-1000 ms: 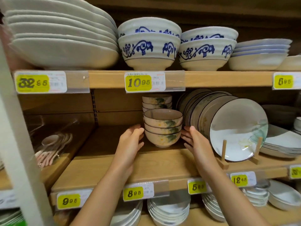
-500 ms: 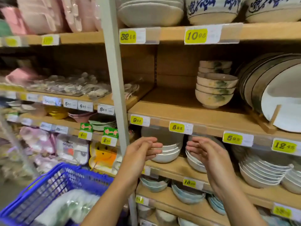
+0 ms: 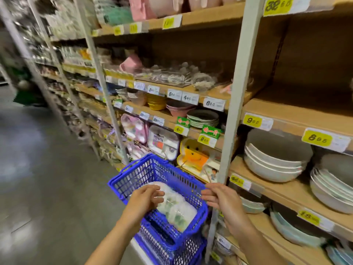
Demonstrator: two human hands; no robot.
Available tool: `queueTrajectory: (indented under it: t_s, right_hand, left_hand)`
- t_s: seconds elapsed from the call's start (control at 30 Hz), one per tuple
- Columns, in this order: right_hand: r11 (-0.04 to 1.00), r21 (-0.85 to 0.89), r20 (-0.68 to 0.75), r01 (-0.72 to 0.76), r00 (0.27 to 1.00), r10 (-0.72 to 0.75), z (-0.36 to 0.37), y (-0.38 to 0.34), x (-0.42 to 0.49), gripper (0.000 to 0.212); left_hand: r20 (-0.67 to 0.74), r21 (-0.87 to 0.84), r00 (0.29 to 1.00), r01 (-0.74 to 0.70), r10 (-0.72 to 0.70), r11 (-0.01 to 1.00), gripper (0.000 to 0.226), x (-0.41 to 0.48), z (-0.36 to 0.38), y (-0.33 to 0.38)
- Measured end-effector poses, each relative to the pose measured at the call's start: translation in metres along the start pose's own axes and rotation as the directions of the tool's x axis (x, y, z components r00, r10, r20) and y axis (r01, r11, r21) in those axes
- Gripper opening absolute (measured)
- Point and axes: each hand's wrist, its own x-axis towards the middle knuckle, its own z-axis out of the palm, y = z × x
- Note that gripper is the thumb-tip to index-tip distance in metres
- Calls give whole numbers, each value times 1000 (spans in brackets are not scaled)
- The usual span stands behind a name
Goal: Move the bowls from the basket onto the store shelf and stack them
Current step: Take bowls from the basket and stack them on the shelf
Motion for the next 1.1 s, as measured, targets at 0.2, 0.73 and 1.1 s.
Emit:
queueTrajectory:
  t_s: [0.2, 0.73, 1.1]
  right_hand:
    - [984, -146, 30, -104, 994, 109, 79, 46, 66, 18]
    - [512, -829, 19, -223, 905, 425, 234, 203, 209, 39]
    - [67, -988, -89, -139, 867, 491, 287, 319, 268, 35]
  left_hand:
    - [-73, 10, 992, 101, -100, 995, 17, 81, -79, -18]
    - [66, 873, 969, 59, -237, 483, 22, 339, -156, -104]
    - [192, 981, 818, -165, -542, 99, 39, 419, -145, -184]
